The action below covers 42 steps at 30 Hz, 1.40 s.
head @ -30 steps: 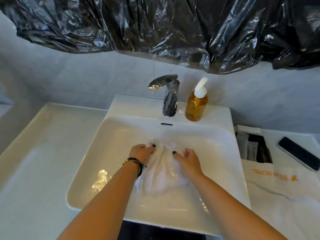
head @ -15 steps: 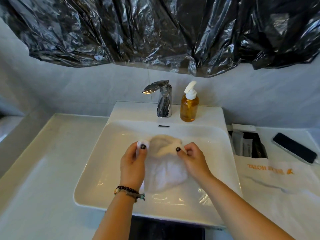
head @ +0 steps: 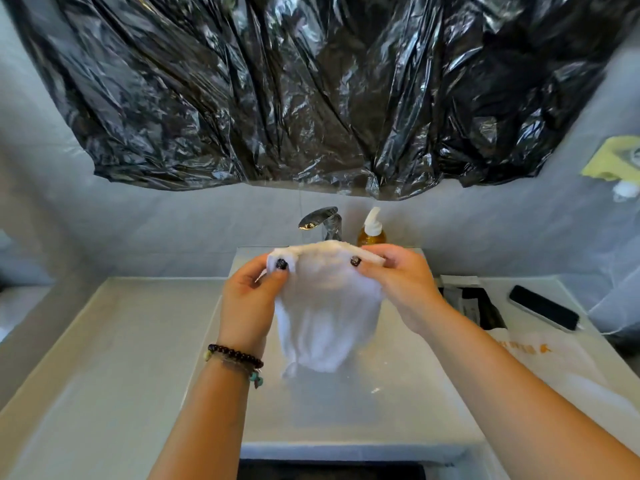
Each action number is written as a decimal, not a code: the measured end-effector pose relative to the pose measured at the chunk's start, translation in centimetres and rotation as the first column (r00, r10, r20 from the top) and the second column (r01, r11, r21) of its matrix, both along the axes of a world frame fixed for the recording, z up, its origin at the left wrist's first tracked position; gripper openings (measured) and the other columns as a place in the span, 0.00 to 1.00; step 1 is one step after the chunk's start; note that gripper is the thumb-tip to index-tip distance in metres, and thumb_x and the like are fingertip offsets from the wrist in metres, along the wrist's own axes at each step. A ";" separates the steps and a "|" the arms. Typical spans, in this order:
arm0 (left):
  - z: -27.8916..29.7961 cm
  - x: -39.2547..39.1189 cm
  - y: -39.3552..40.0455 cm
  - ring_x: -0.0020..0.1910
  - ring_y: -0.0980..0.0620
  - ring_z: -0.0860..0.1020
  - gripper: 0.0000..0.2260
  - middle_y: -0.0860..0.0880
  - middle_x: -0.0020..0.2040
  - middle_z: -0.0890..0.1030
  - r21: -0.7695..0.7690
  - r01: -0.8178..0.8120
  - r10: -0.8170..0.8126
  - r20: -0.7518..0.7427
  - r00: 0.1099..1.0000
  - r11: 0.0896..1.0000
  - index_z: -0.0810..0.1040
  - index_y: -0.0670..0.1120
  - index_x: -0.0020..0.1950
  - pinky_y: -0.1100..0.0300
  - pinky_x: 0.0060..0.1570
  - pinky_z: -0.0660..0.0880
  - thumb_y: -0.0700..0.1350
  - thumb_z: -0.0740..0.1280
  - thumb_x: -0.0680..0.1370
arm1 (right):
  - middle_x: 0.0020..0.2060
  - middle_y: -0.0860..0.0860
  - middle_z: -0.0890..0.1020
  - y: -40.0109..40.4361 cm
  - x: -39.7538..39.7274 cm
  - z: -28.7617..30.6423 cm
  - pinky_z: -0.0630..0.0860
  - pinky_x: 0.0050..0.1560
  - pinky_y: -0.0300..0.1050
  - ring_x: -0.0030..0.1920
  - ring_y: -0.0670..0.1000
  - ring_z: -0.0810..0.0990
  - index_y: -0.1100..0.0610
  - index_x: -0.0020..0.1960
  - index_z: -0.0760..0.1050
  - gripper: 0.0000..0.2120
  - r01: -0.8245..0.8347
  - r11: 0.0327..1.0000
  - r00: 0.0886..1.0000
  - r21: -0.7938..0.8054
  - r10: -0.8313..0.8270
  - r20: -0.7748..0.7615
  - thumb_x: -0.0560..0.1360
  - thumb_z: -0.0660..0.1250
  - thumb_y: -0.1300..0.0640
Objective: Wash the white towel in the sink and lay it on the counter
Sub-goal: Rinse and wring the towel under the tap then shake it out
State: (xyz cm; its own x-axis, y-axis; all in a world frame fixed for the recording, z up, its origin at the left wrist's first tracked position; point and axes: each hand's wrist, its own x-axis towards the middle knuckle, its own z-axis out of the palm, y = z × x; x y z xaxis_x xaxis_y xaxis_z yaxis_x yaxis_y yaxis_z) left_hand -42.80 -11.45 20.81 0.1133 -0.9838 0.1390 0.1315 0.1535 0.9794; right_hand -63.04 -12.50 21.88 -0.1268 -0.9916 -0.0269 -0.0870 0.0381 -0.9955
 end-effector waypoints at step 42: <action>-21.8 -4.4 -6.6 0.44 0.48 0.78 0.17 0.48 0.45 0.79 0.260 -0.102 -0.231 0.945 0.233 0.960 0.67 0.48 0.57 0.58 0.37 0.69 0.59 0.53 0.80 | 0.46 0.50 0.77 -4.3 4.0 -24.0 0.70 0.37 0.46 0.41 0.53 0.78 0.53 0.52 0.71 0.13 0.180 0.973 0.527 0.146 0.030 -0.849 0.82 0.53 0.46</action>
State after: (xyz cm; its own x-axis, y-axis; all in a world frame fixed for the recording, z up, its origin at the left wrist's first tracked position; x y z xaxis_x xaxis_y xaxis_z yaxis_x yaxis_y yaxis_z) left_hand -47.23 -18.04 -1.04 -0.0075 -0.9926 -0.1209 -0.9322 -0.0369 0.3602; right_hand -59.08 -16.83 -2.16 -0.2679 -0.9621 -0.0508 -0.8659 0.2635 -0.4253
